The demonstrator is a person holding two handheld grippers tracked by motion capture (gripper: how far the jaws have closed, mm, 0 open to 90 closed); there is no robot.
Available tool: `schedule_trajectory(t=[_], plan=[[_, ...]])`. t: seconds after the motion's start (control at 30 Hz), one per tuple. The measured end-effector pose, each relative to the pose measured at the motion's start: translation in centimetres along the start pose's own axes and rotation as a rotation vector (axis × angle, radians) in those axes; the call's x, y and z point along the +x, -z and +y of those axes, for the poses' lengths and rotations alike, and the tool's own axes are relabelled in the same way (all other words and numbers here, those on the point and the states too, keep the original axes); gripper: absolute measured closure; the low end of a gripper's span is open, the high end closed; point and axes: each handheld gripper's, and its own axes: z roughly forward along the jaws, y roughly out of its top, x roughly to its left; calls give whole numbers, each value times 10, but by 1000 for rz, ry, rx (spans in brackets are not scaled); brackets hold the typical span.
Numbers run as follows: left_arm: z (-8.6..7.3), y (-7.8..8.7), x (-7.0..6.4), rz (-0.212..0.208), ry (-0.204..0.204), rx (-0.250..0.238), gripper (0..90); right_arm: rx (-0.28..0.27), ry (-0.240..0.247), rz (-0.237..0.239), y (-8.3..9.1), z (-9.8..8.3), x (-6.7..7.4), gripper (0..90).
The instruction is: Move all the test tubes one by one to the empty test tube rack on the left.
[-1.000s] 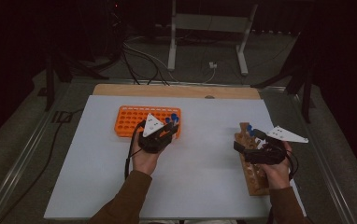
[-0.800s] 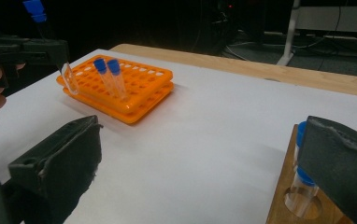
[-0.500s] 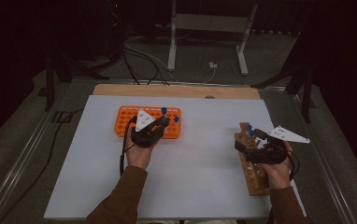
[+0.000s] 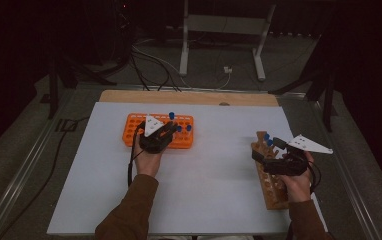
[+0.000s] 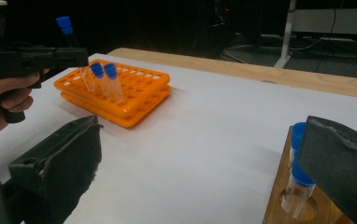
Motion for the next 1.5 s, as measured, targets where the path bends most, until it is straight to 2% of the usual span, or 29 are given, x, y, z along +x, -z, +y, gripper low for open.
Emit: schedule_trajectory(t=[0.37, 0.57, 0.73, 1.0, 1.13, 1.27, 1.37, 1.47, 1.5], plan=[[-7, -11, 6, 25, 17, 32, 782, 0, 1, 4, 0, 0, 1, 0], [-12, -17, 8, 21, 26, 50, 782, -1, 3, 5, 0, 0, 1, 0], [-16, -21, 6, 20, 4, 77, 781, -5, 3, 7, 1, 0, 0, 0], [-25, -23, 7, 15, -9, 114, 781, -3, 1, 5, 1, -1, -1, 0], [-28, -25, 5, 23, -38, 138, 780, -3, 4, 6, 0, -1, 0, 0], [-29, -26, 4, 25, -48, 149, 781, -5, 5, 7, 0, -1, 0, 0], [-29, -27, 2, 25, -78, 174, 782, -6, 5, 8, 0, -1, 0, 0], [-31, -29, 3, 19, -80, 209, 782, -4, 7, 9, 0, -1, 0, 0], [-31, -28, 4, 12, -71, 206, 782, -4, 8, 10, 0, -2, 1, 0]])
